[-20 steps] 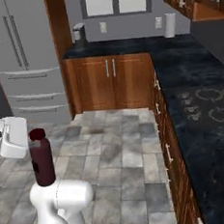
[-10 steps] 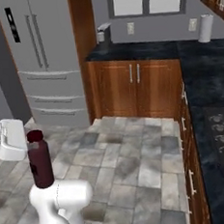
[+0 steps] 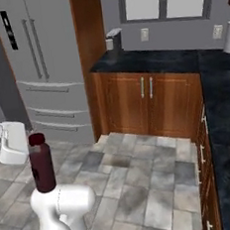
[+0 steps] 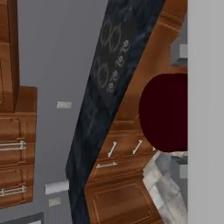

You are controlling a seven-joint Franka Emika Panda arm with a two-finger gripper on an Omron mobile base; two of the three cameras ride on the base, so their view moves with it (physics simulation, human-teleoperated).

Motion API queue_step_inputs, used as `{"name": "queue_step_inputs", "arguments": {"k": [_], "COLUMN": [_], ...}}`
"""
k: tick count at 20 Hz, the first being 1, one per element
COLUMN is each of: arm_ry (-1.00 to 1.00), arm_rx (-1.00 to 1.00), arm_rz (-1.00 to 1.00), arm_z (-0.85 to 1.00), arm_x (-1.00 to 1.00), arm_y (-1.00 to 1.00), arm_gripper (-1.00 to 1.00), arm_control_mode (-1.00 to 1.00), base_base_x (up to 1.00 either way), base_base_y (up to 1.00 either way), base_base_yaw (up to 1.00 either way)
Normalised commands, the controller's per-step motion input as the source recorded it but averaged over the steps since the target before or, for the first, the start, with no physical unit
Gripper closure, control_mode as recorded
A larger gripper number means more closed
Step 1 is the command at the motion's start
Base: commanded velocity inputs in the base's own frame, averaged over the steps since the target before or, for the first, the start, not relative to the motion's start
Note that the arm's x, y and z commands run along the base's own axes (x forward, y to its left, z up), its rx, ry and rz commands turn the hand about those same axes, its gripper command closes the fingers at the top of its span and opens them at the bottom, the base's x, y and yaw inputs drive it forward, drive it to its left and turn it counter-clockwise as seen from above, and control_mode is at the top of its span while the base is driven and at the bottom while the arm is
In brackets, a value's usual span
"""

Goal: There is a wine glass and glass cup on the dining counter. Place the wine bottle next to the wine glass and the juice bottle next to the glass cup.

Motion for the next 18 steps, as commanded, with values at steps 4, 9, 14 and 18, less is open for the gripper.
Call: {"name": "queue_step_inputs", "arguments": {"k": [4, 9, 14, 18], "arm_ry": [0.00, 0.00, 0.00, 0.00], "arm_rx": [0.00, 0.00, 0.00, 0.00], "arm_rz": [0.00, 0.00, 0.00, 0.00], "arm_z": [0.00, 0.00, 0.00, 0.00], "arm_x": [0.00, 0.00, 0.00, 0.00], "arm_y": [0.00, 0.00, 0.00, 0.00], "arm_gripper": [1.00, 1.00, 1.00, 1.00], "arm_control_mode": [1.00, 1.00, 1.00, 1.00], "base_base_x": [0.57, 0.44, 0.49, 0.58], "base_base_y": [0.00, 0.00, 0.00, 0.00], "base_base_yaw": [0.58, 0.72, 0.71, 0.64]}}
